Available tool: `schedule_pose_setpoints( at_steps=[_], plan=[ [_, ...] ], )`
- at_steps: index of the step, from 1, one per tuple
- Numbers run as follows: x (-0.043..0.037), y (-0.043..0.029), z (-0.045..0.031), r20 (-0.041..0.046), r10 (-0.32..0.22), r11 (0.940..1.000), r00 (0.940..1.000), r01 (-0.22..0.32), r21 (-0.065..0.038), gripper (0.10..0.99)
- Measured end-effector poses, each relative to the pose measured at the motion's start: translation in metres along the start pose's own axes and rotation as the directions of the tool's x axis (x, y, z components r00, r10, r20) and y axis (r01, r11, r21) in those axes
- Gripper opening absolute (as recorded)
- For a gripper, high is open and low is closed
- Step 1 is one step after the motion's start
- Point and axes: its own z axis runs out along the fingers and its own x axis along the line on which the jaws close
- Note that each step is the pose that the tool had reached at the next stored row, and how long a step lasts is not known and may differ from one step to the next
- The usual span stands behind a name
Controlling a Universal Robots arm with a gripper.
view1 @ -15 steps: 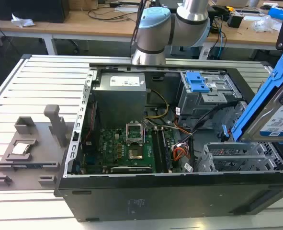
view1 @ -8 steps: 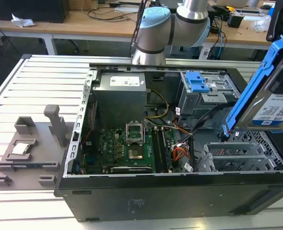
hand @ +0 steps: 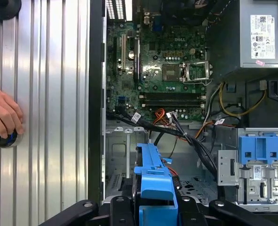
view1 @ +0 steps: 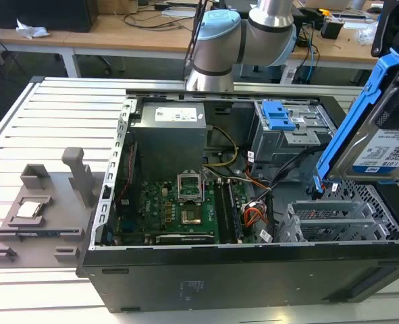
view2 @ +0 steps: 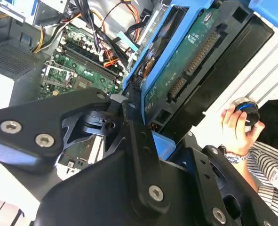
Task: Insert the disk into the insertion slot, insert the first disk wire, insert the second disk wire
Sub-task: 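Insert the disk into the insertion slot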
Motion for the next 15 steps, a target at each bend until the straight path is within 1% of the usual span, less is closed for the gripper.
schedule_pose_setpoints(
  at_steps=[6,10,15],
  plan=[
    [0.0000,-0.0002,0.0057,-0.0001,0.000,1.0000,1.0000,0.000,0.000,0.365],
    [0.0000,-0.0003,0.0079,-0.0001,0.000,1.0000,1.0000,0.000,0.000,0.365],
    [-0.0001,-0.0005,0.0134,-0.0001,0.000,1.0000,1.0000,0.000,0.000,0.365]
  ],
)
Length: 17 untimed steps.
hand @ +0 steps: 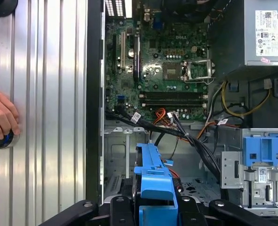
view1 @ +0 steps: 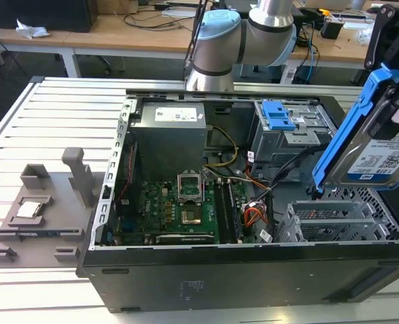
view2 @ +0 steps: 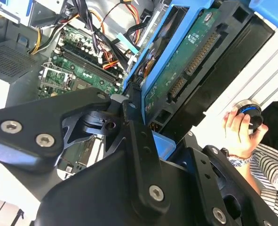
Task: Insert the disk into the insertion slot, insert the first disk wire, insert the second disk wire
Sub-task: 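Insert the disk into the insertion slot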
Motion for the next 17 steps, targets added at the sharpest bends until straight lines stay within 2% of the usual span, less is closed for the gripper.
schedule_pose_setpoints(
  at_steps=[8,17],
  plan=[
    [0.0000,-0.0003,0.0088,0.0001,0.000,1.0000,1.0000,0.000,0.000,0.365],
    [0.0000,-0.0005,0.0137,0.0000,0.000,1.0000,1.0000,0.000,0.000,0.365]
  ],
)
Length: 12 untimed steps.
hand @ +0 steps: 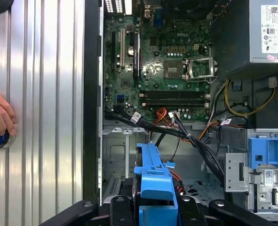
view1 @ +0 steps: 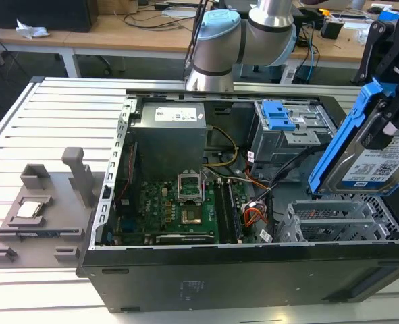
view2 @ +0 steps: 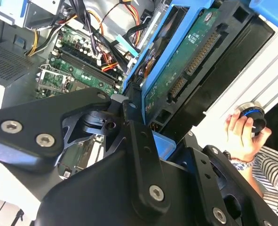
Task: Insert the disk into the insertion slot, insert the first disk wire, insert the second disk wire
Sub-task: 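Insert the disk into the insertion slot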
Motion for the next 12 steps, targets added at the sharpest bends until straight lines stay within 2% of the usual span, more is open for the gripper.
schedule_pose_setpoints(
  at_steps=[12],
  plan=[
    [-0.0009,0.0016,0.0068,0.0002,0.000,1.0000,1.0000,0.000,0.000,0.365]
  ],
)
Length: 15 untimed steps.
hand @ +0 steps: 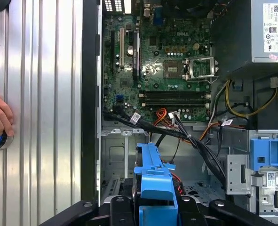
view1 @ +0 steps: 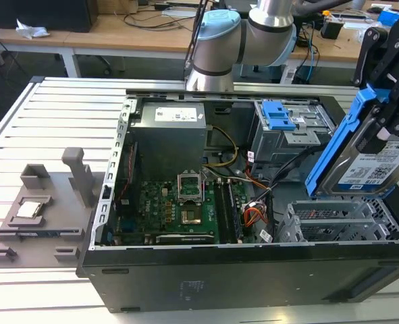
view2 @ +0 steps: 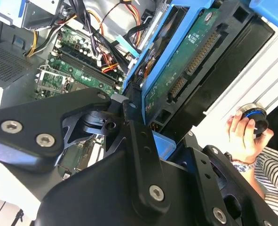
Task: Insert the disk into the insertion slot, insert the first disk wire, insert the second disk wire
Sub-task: 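Insert the disk into the insertion slot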
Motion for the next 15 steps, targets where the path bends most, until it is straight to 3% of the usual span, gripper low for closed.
schedule_pose_setpoints(
  at_steps=[6,15],
  plan=[
    [0.0013,0.0004,0.0056,-0.0004,0.000,1.0000,1.0000,0.000,0.000,0.365],
    [0.0094,0.0030,0.0142,-0.0002,0.000,1.0000,1.0000,0.000,0.000,0.365]
  ],
)
